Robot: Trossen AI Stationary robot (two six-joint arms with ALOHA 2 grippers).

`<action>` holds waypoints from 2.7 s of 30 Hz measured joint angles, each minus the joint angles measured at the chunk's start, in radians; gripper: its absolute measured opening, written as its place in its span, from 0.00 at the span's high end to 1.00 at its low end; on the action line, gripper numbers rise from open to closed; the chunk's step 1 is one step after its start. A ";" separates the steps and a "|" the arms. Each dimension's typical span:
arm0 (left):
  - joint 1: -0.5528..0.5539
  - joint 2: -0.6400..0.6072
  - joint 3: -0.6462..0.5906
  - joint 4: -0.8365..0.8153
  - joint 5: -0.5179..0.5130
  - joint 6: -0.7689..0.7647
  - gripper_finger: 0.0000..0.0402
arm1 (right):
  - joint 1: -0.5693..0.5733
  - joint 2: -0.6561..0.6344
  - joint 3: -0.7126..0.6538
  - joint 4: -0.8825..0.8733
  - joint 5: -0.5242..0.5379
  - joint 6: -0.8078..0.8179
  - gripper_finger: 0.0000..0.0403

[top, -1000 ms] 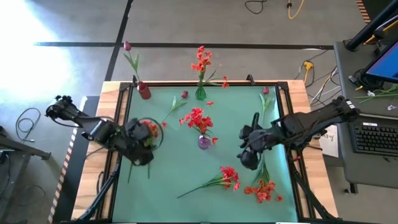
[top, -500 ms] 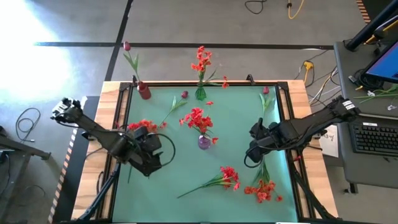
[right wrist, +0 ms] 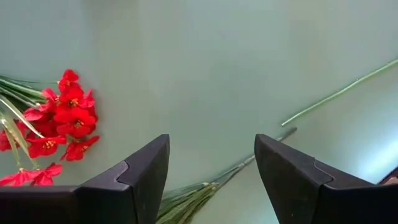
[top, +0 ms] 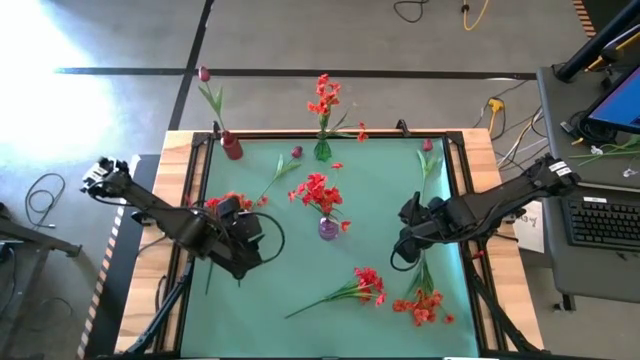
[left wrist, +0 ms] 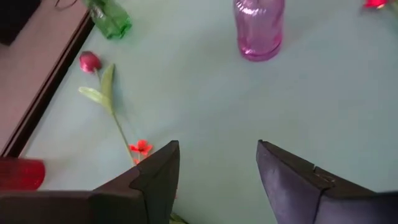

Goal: Sort flowers into vase by color
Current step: Put the right pink flower into the red vase

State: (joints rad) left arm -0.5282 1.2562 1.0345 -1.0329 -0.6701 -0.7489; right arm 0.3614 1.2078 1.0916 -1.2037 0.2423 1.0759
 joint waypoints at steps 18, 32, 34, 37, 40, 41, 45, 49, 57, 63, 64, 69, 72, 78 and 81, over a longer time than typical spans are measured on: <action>0.002 -0.182 -0.084 0.028 -0.157 0.003 0.66 | -0.263 -0.010 -0.117 0.005 0.091 -0.033 0.51; 0.002 -0.190 -0.081 0.021 -0.315 0.033 0.68 | -0.832 -0.010 -0.248 0.158 0.187 -0.192 0.43; 0.002 -0.190 -0.078 0.020 -0.314 0.033 0.68 | -0.883 -0.010 -0.256 0.204 0.170 -0.200 0.40; 0.002 -0.190 -0.037 -0.011 -0.291 0.034 0.68 | -0.942 -0.010 -0.264 0.251 0.169 -0.203 0.37; 0.002 -0.190 0.049 -0.097 -0.247 0.032 0.68 | -0.990 -0.010 -0.264 0.257 0.166 -0.201 0.34; 0.002 -0.190 0.080 -0.121 -0.243 0.032 0.68 | -1.003 -0.010 -0.264 0.257 0.167 -0.201 0.33; 0.002 -0.193 0.184 -0.196 -0.290 0.033 0.68 | -1.035 -0.010 -0.269 0.268 0.154 -0.206 0.32; 0.002 -0.193 0.240 -0.232 -0.406 0.049 0.68 | -1.049 -0.010 -0.306 0.311 0.145 -0.213 0.32; 0.002 -0.194 0.260 -0.241 -0.548 0.094 0.68 | -1.074 0.006 -0.427 0.492 0.115 -0.214 0.36; 0.002 -0.194 0.245 -0.242 -0.549 0.092 0.68 | -1.123 0.075 -0.471 0.599 0.117 -0.240 0.40; 0.002 -0.194 0.242 -0.242 -0.550 0.091 0.68 | -1.134 0.092 -0.472 0.607 0.117 -0.249 0.41; 0.002 -0.194 0.223 -0.241 -0.551 0.086 0.68 | -1.164 0.184 -0.469 0.661 0.121 -0.284 0.48; 0.002 -0.194 0.204 -0.240 -0.551 0.078 0.68 | -1.166 0.223 -0.468 0.678 0.124 -0.290 0.54; 0.002 -0.194 0.174 -0.240 -0.551 0.050 0.68 | -1.166 0.233 -0.468 0.685 0.120 -0.290 0.74; 0.002 -0.194 0.174 -0.239 -0.551 0.028 0.68 | -1.166 0.228 -0.468 0.685 0.121 -0.293 0.85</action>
State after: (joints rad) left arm -0.5262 1.0622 1.2085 -1.2722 -1.2211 -0.7210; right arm -0.8047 1.4361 0.6231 -0.5186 0.3630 0.7831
